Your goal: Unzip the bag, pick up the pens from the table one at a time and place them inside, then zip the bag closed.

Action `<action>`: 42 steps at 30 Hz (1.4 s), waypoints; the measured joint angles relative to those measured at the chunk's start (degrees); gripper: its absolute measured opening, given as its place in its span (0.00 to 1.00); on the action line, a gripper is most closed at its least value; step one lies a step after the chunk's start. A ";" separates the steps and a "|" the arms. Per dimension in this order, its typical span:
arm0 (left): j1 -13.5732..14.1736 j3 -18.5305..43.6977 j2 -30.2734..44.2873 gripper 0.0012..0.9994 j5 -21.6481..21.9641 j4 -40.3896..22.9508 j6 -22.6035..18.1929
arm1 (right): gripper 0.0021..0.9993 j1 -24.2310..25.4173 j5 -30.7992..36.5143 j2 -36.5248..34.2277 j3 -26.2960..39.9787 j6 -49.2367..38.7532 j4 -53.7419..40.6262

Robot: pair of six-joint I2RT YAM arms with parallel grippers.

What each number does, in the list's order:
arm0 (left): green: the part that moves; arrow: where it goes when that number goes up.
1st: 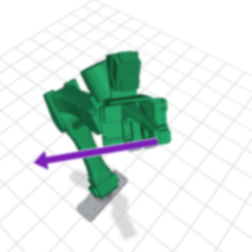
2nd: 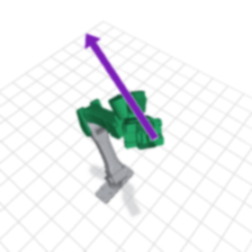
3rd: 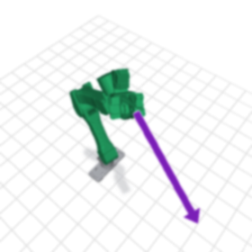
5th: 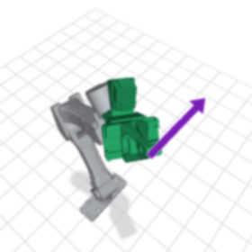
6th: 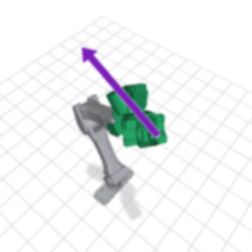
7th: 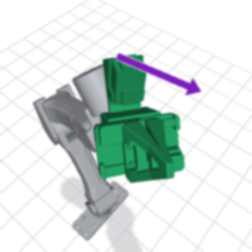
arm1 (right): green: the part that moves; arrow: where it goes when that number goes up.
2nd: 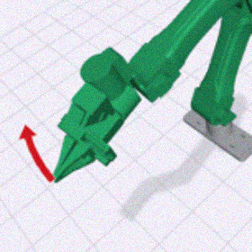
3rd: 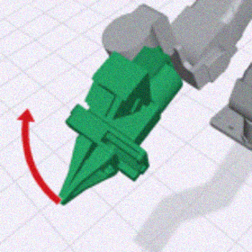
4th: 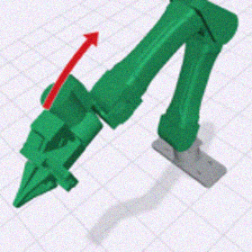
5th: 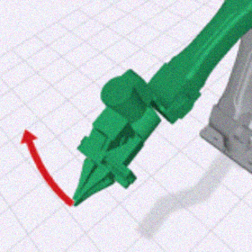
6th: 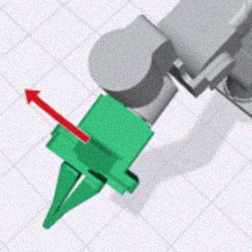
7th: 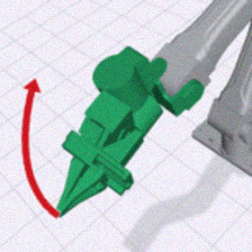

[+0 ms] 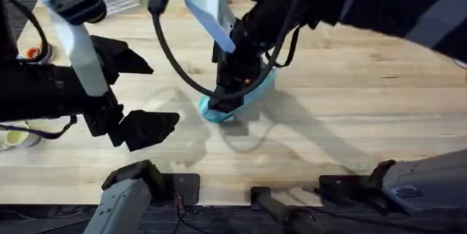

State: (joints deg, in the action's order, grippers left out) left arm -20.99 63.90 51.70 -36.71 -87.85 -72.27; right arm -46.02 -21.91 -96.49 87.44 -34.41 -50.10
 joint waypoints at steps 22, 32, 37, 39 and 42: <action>0.00 0.00 0.00 0.99 0.00 0.00 0.00 | 1.00 -0.88 -0.57 -0.02 -13.10 4.89 15.91; 0.00 0.00 0.00 0.99 0.00 0.00 0.00 | 1.00 -1.01 -0.17 -0.02 -14.26 6.57 17.17; 0.00 0.00 0.00 0.99 0.00 0.00 0.00 | 0.98 -1.01 -0.12 -0.02 -16.12 6.99 17.46; 0.00 0.00 -0.01 0.99 0.00 0.00 0.00 | 0.94 -1.01 -0.11 -0.20 -16.26 7.00 17.97; 0.00 0.00 0.00 0.99 0.00 0.00 0.00 | 0.82 -1.01 -0.04 -0.28 -16.31 7.03 18.42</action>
State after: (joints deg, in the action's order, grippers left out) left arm -20.99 63.90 51.70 -36.71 -87.85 -72.27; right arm -47.03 -21.95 -96.77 71.13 -27.38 -31.68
